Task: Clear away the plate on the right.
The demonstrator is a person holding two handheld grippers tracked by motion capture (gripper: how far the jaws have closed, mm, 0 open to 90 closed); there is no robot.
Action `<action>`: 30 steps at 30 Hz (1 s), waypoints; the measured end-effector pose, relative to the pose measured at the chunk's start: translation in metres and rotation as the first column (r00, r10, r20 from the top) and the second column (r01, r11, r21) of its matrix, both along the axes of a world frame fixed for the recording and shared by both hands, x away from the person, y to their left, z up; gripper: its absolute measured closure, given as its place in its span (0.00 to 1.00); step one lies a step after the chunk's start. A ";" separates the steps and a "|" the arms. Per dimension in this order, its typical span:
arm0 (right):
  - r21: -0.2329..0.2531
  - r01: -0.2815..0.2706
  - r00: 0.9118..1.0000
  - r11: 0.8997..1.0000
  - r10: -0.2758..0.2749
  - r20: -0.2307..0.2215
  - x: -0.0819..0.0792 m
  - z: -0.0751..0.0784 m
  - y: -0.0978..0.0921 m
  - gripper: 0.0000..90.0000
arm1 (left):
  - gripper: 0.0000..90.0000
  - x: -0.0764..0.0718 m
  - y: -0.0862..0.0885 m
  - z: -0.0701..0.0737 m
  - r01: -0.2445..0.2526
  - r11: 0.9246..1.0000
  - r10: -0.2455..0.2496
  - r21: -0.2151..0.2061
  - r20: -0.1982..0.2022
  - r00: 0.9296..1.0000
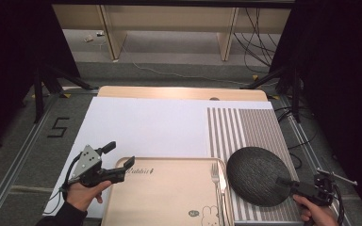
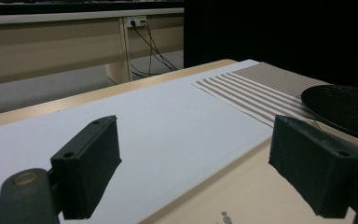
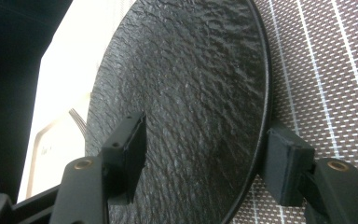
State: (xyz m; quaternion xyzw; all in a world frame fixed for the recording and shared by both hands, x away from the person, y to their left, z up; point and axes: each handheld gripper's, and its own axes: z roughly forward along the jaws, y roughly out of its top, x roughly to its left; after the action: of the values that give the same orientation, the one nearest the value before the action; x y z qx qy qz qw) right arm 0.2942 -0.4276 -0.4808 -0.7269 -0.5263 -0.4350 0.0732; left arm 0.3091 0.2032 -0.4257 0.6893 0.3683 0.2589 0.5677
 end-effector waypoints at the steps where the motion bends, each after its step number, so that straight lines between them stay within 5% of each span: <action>1: -0.002 -0.001 1.000 1.000 0.001 0.002 0.000 -0.001 0.000 0.44 | 0.18 0.000 0.000 0.000 0.000 1.000 0.000 0.000 0.000 1.000; 21: 0.062 0.043 0.999 0.997 -0.043 -0.014 0.000 -0.005 -0.003 0.48 | 0.18 0.000 0.000 0.000 0.001 1.000 -0.001 0.002 -0.001 1.000; 30: 0.070 0.065 0.997 0.995 -0.063 -0.037 -0.001 -0.006 -0.005 0.58 | 0.18 0.000 0.000 0.000 0.001 1.000 -0.001 0.002 -0.002 1.000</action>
State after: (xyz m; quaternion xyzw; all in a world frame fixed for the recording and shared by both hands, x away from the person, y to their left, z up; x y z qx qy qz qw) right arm 0.2934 -0.4324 -0.4865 -0.7477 -0.4856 -0.4430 0.0942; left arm 0.3095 0.2029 -0.4259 0.6902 0.3682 0.2585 0.5667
